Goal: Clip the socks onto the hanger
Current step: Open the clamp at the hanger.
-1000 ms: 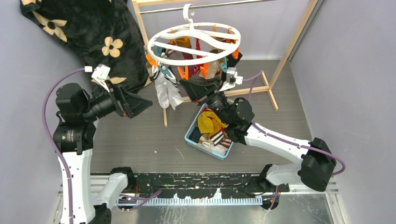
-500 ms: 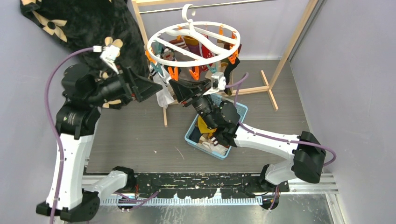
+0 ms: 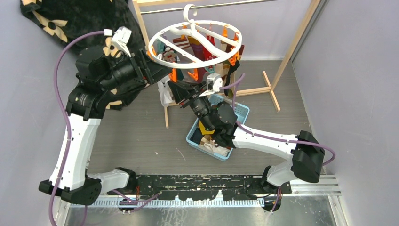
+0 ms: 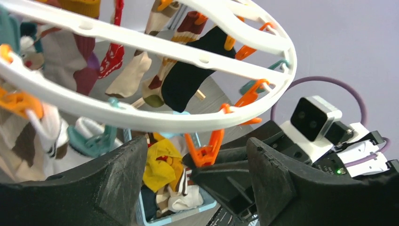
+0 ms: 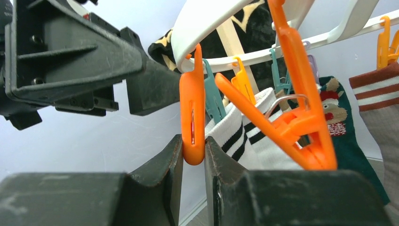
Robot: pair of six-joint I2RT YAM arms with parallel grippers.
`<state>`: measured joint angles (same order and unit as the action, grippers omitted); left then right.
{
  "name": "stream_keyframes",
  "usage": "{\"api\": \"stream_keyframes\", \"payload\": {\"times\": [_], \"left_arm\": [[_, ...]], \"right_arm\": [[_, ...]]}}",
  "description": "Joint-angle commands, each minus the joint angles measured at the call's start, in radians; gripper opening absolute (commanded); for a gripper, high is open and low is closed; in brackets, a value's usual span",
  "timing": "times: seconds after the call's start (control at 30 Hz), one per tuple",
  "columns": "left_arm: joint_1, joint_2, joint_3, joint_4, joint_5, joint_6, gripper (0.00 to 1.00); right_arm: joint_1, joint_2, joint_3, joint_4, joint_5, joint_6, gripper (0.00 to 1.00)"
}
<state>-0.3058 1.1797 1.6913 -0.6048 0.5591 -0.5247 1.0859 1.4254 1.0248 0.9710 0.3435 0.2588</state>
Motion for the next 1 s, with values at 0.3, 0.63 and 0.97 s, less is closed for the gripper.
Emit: {"api": "stream_keyframes", "payload": {"times": [0.3, 0.63, 0.97], "left_arm": [[-0.074, 0.030, 0.027, 0.068, -0.039, -0.055, 0.70], [-0.102, 0.041, 0.011, 0.064, -0.101, -0.100, 0.55], [-0.104, 0.039, -0.001, 0.050, -0.188, -0.084, 0.39]], "right_arm": [[0.016, 0.000, 0.062, -0.018, -0.023, -0.041, 0.09], [0.016, 0.012, 0.080, -0.043, -0.034, -0.042, 0.09], [0.019, 0.017, 0.093, -0.072, -0.040, -0.052, 0.09]]}}
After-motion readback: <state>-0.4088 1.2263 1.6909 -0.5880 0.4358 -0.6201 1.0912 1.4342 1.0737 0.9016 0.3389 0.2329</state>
